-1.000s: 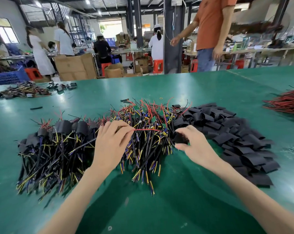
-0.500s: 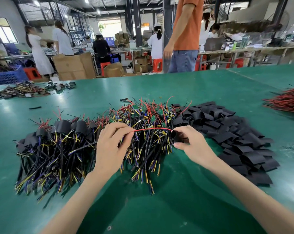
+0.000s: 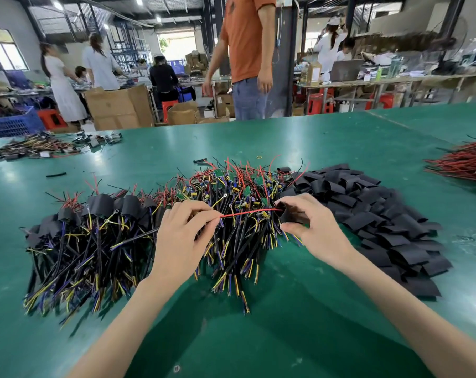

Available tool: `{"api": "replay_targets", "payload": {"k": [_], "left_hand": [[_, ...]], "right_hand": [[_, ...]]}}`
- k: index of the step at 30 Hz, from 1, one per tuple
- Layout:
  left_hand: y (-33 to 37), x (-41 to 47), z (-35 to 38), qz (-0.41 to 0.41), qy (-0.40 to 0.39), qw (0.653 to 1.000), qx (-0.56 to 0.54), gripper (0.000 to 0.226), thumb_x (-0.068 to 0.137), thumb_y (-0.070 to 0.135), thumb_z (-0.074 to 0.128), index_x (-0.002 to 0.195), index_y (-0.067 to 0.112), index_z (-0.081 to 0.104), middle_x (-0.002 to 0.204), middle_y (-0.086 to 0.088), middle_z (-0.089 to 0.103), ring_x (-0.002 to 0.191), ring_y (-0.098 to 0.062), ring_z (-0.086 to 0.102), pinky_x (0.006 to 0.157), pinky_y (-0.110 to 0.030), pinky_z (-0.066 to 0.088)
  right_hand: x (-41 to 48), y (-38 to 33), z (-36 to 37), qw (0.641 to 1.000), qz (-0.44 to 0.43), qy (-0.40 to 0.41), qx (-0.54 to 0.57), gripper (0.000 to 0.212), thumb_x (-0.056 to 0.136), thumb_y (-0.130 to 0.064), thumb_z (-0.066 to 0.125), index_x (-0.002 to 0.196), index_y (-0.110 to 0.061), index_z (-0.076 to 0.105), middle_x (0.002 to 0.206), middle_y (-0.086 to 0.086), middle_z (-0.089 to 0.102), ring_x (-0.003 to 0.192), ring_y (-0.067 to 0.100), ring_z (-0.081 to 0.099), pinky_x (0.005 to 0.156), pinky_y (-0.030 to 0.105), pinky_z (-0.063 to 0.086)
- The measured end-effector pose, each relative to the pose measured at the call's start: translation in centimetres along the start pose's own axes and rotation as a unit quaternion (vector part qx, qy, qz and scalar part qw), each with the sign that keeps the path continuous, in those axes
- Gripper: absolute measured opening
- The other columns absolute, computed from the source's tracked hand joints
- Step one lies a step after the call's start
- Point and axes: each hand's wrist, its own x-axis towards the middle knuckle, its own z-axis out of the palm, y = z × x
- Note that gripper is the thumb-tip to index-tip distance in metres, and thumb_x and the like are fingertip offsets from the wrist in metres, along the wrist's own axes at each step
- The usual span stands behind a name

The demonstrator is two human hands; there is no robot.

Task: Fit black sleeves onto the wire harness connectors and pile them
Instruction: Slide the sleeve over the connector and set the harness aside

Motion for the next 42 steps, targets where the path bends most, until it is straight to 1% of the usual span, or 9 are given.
{"api": "replay_targets", "payload": {"k": [4,8,12,14,18,22,25,30,42], "left_hand": [[0.3,0.1,-0.2,0.014,-0.019,0.999,0.028,0.021,0.091,0.024,0.057,0.092,0.012,0.074,0.096,-0.004,0.063,0.084,-0.023,0.055,0.076,-0.040,0.042],[1.6,0.0,0.0,0.016,-0.105,0.994,0.026,0.030,0.093,0.025,0.047,0.108,0.012,0.069,0.109,-0.007,0.059,0.093,-0.023,0.048,0.082,-0.037,0.037],[3.1,-0.7,0.9,0.021,-0.195,0.980,-0.024,0.064,0.080,-0.011,0.043,0.139,0.013,0.044,0.129,-0.002,0.040,0.109,-0.018,0.037,0.096,-0.030,0.029],[3.5,-0.6,1.2,-0.007,-0.201,0.977,-0.074,0.070,0.080,-0.016,0.043,0.143,0.013,0.038,0.131,0.003,0.032,0.115,-0.009,0.035,0.105,-0.020,0.025],[3.4,-0.4,1.3,-0.045,-0.133,0.979,-0.147,0.036,0.088,-0.005,0.055,0.124,0.000,0.054,0.128,0.001,0.037,0.101,0.007,0.046,0.098,-0.010,0.035],[3.4,-0.3,1.1,-0.096,-0.105,0.972,-0.186,0.019,0.082,-0.004,0.066,0.100,0.001,0.065,0.115,0.006,0.046,0.094,0.003,0.054,0.086,-0.007,0.041],[3.6,0.0,0.9,-0.130,-0.092,0.965,-0.209,0.015,0.080,-0.003,0.069,0.094,0.002,0.070,0.108,0.011,0.050,0.091,-0.001,0.056,0.083,-0.011,0.043],[3.9,0.3,0.5,-0.148,-0.083,0.962,-0.216,0.016,0.078,-0.004,0.070,0.093,0.002,0.071,0.103,0.007,0.054,0.093,-0.005,0.057,0.083,-0.011,0.045],[4.2,0.4,0.5,-0.153,-0.078,0.960,-0.221,0.015,0.079,-0.007,0.069,0.092,-0.001,0.072,0.100,-0.003,0.054,0.091,0.003,0.056,0.080,-0.007,0.042]], "right_hand": [[-0.3,0.0,0.0,0.977,-0.107,0.002,-0.185,0.046,0.075,0.004,0.070,0.118,-0.007,0.061,0.109,0.009,0.054,0.103,0.028,0.048,0.095,0.026,0.032],[-1.1,-1.0,1.1,0.936,-0.175,-0.014,-0.305,0.046,0.071,-0.004,0.076,0.115,-0.006,0.062,0.104,0.012,0.057,0.092,0.034,0.052,0.083,0.045,0.046],[-1.7,-1.6,2.4,0.935,-0.197,-0.029,-0.294,0.049,0.071,-0.005,0.078,0.116,-0.003,0.060,0.104,0.013,0.056,0.091,0.034,0.054,0.081,0.046,0.050],[-1.9,-1.6,2.7,0.943,-0.195,-0.037,-0.266,0.050,0.073,-0.001,0.075,0.119,-0.002,0.058,0.107,0.013,0.054,0.095,0.033,0.055,0.087,0.041,0.048],[-2.0,-1.1,2.8,0.956,-0.171,-0.035,-0.235,0.048,0.074,0.003,0.072,0.120,-0.001,0.058,0.109,0.012,0.054,0.102,0.027,0.053,0.095,0.016,0.029],[-1.9,-1.0,2.7,0.967,-0.153,-0.032,-0.201,0.046,0.076,0.003,0.071,0.120,-0.005,0.059,0.113,0.008,0.053,0.104,0.014,0.044,0.092,0.011,0.026],[-1.8,-1.0,2.8,0.969,-0.151,-0.030,-0.192,0.047,0.077,0.003,0.069,0.121,-0.009,0.058,0.115,0.007,0.051,0.103,0.014,0.045,0.091,0.015,0.031],[-2.1,-1.5,2.7,0.971,-0.129,-0.010,-0.201,0.043,0.082,-0.007,0.068,0.123,-0.017,0.059,0.114,0.005,0.052,0.103,0.024,0.051,0.085,0.040,0.048],[-1.9,-1.9,2.4,0.970,-0.129,-0.004,-0.206,0.037,0.081,-0.008,0.069,0.117,-0.015,0.063,0.110,0.002,0.060,0.087,0.027,0.061,0.075,0.041,0.051]]}}
